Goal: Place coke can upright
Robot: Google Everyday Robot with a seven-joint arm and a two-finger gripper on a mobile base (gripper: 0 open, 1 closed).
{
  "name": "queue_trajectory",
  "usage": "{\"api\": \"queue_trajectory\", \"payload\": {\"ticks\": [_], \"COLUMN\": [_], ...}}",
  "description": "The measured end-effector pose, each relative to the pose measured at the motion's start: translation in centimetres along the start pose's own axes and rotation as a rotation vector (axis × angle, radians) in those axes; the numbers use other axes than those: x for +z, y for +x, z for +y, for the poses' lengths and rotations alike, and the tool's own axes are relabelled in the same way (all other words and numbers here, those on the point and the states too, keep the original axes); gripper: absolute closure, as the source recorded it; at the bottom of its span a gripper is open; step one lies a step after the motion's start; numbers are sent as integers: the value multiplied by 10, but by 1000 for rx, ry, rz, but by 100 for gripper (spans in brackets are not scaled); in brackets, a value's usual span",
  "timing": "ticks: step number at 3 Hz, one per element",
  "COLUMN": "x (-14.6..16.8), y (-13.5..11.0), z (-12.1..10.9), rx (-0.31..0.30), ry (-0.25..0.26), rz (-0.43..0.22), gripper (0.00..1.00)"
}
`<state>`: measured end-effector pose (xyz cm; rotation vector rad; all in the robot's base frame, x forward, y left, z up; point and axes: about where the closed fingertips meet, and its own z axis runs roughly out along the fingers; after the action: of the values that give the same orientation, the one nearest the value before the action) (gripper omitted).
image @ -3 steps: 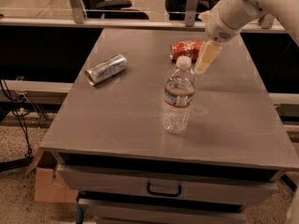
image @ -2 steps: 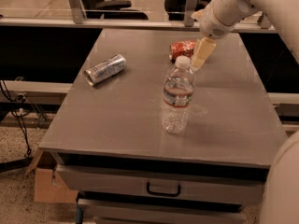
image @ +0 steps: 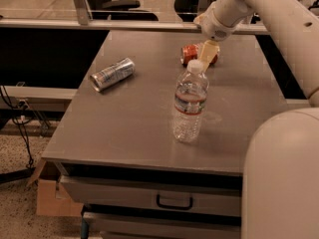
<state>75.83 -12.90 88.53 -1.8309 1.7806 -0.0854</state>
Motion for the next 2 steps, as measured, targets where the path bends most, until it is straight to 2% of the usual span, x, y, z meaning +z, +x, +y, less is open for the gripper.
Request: {"api": "queue_trajectory", "payload": {"ticks": [2], "x": [19], "y": [-1], "z": [-2], "rx": [-22], "ry": [-37], "rz": [31], "gripper": [0]}}
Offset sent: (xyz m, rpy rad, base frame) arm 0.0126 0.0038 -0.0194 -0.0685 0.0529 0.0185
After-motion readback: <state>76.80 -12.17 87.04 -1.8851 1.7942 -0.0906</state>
